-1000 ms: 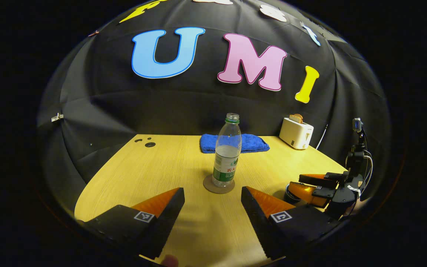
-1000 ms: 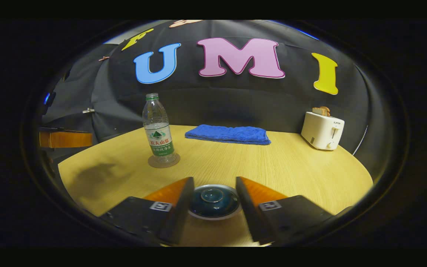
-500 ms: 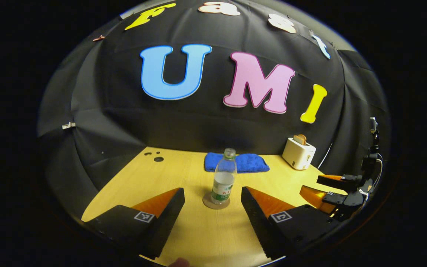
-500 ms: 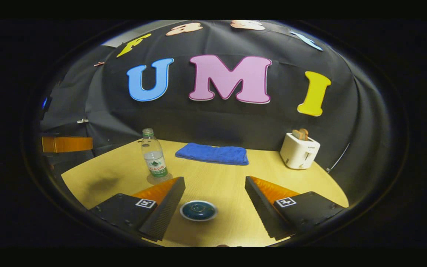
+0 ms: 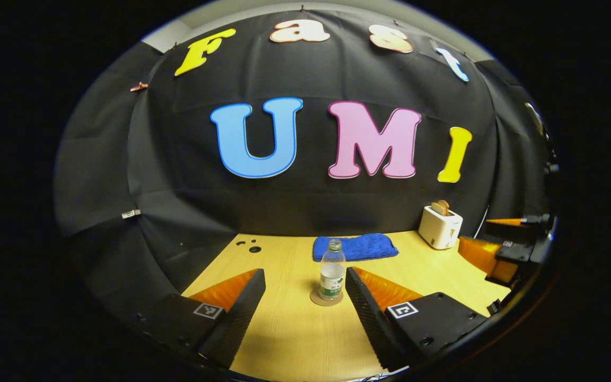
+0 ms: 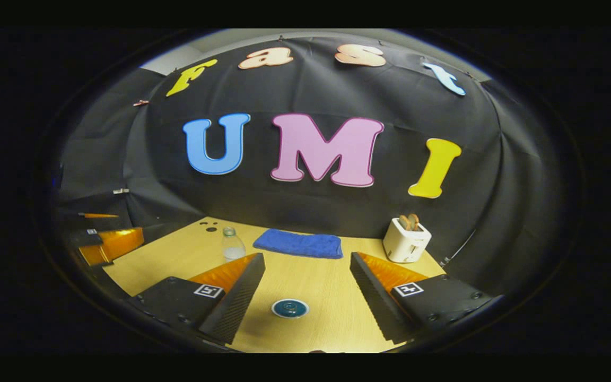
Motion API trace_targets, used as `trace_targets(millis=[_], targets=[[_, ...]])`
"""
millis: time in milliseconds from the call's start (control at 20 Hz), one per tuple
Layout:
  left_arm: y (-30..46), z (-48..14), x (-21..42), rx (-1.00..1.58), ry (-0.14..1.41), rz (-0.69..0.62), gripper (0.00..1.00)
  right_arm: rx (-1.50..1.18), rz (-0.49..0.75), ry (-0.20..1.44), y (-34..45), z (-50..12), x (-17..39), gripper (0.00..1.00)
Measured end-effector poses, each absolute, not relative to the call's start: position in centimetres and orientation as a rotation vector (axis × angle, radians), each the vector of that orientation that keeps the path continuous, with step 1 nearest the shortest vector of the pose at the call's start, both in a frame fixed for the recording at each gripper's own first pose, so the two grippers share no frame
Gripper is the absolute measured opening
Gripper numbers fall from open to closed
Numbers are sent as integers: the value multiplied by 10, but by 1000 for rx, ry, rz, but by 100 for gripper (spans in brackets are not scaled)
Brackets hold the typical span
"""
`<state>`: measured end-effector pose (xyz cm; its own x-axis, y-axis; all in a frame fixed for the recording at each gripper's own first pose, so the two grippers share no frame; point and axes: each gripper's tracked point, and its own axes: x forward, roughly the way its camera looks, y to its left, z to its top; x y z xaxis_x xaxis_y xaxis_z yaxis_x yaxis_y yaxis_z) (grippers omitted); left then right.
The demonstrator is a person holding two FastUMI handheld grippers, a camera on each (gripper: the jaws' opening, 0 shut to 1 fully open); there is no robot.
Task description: Open the teacup lid with one hand, grasp the water bottle and pour water into the teacup with the other hand; after pouring, place the water bottle on the coaster and then close the teacup lid.
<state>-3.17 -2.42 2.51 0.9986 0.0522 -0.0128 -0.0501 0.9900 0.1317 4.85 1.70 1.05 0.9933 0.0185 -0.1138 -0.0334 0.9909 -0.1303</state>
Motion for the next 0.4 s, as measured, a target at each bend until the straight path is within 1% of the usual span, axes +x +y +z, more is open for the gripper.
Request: trace_targets(millis=[100,250,400], targets=[[-27,28,-56,155,-5,36,96,-136,33,94,32,18,25,100],[-17,45,-89,190,-81,33,97,-120,44,94,56,6,-14,100],[-9,30,-108,139,-53,4,96,-67,10,118,64,-12,-39,98]])
